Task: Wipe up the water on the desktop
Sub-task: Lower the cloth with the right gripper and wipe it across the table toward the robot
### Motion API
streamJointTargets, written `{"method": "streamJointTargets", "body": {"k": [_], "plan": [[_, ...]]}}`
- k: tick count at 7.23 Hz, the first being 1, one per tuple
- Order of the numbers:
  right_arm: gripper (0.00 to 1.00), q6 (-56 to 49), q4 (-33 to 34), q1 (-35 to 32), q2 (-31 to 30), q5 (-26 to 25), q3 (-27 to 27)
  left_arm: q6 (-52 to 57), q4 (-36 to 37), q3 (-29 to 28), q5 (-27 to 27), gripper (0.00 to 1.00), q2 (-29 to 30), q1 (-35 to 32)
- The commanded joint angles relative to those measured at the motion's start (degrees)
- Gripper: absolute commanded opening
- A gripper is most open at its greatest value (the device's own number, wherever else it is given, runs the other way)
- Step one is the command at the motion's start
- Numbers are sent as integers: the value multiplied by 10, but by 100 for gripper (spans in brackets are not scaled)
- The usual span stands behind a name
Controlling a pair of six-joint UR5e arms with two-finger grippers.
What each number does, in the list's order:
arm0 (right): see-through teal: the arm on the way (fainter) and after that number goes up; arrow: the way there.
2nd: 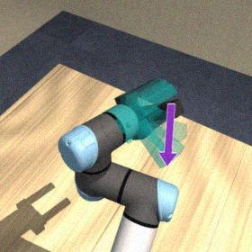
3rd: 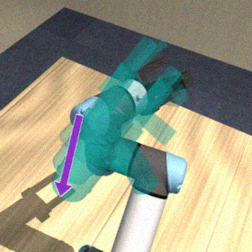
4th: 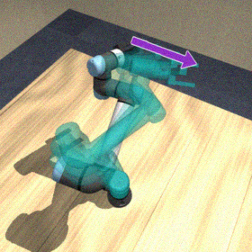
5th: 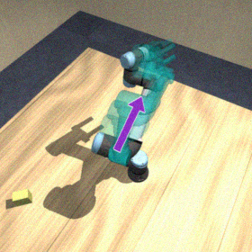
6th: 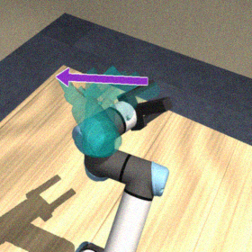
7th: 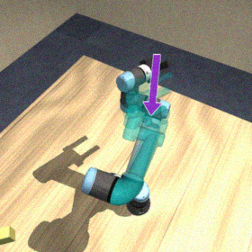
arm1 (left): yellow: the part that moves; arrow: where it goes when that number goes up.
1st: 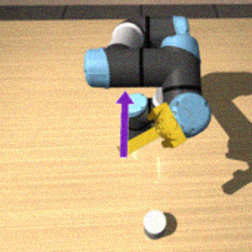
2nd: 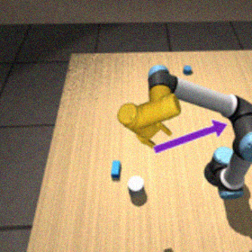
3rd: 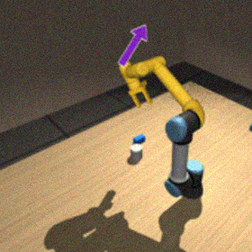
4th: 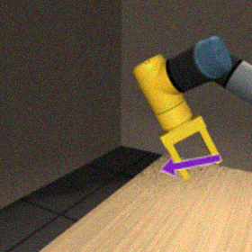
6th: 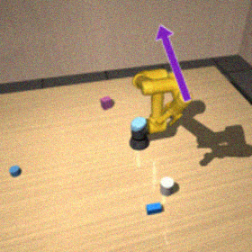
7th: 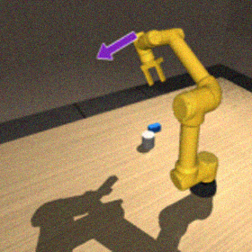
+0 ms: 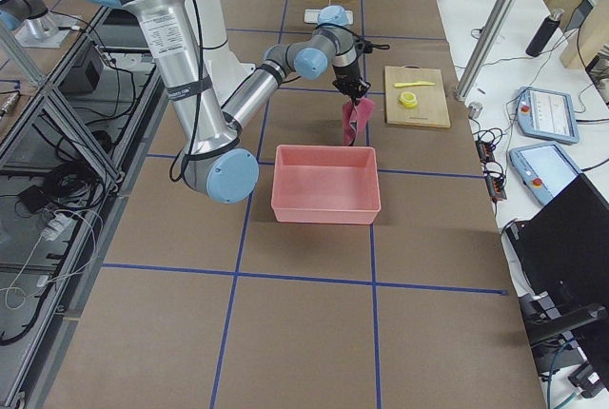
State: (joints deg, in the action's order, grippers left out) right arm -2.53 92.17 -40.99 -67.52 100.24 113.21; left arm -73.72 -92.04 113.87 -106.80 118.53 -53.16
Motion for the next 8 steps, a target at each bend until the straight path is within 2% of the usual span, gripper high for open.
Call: {"method": "streamJointTargets", "body": {"k": [1,4,5,7,8], "plan": [[0,-4,22,47,0,-32,-3,2,-4,-17,1,98,-9,-27],[0,6,49,104,11,-43,-20,2,-3,-39,1,99,-13,-41],[0,12,49,120,12,-42,-20,7,-3,-43,-1,99,-36,-39],[0,57,47,162,20,-42,-19,100,3,-43,-3,99,-64,-40],[0,89,47,178,27,-41,-14,106,3,-44,-3,98,-77,-40]]}}
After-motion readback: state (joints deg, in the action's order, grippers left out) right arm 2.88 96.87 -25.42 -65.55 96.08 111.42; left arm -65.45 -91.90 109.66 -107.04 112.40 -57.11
